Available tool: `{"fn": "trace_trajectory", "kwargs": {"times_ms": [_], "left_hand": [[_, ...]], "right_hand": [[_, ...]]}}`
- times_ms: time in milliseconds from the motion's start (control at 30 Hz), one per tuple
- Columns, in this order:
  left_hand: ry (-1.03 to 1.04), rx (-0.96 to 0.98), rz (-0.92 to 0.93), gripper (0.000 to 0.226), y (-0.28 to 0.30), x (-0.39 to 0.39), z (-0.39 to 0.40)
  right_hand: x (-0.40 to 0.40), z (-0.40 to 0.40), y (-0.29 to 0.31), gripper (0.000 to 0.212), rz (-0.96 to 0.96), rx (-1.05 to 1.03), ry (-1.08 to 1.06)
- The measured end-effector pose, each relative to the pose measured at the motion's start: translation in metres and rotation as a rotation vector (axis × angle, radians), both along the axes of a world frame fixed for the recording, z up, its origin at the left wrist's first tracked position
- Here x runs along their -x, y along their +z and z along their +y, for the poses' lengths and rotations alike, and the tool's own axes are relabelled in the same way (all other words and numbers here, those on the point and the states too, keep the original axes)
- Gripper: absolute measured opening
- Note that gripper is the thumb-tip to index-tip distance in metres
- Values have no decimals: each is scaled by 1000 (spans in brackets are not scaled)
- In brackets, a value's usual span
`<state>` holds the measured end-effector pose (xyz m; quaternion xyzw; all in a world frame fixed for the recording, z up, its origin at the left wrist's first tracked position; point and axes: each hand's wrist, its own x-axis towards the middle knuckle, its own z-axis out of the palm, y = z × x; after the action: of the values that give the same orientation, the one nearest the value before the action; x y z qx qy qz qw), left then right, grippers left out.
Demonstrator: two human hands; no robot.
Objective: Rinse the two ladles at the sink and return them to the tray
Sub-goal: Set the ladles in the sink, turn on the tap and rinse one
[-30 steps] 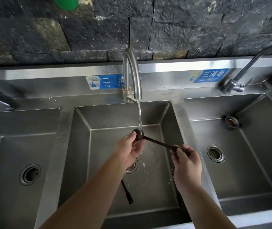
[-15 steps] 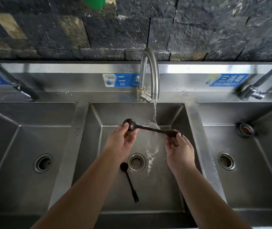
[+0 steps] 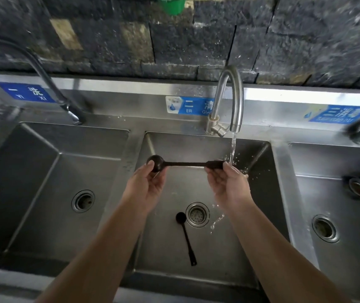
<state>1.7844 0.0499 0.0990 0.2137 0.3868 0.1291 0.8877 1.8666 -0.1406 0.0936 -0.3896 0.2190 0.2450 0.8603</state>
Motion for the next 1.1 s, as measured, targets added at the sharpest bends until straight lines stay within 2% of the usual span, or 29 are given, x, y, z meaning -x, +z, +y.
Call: {"fn": "trace_trajectory", "kwargs": {"times_ms": [267, 433, 633, 800, 900, 967, 1000, 1100], "left_hand": [[-189, -32, 29, 35, -3, -30, -56], [-323, 13, -3, 36, 2, -54, -96], [-469, -21, 30, 29, 0, -70, -132], [-758, -96, 135, 21, -18, -61, -144], [-859, -96, 244, 13, -27, -49, -155], [-917, -84, 261, 16, -32, -40, -162], [-954, -72, 242, 18, -34, -36, -165], [-1039, -35, 208, 14, -36, -23, -175]], "right_hand": [[-4, -65, 7, 20, 1, 51, -166], [4, -112, 22, 14, -35, 141, -268], [26, -143, 33, 15, -185, 543, -241], [49, -151, 39, 17, -341, 609, -240], [66, -146, 38, 13, -437, 647, -121], [79, -142, 33, 10, -501, 798, -10], [84, -141, 27, 12, -586, 946, 48], [105, -138, 13, 12, -960, 1373, 244]]}}
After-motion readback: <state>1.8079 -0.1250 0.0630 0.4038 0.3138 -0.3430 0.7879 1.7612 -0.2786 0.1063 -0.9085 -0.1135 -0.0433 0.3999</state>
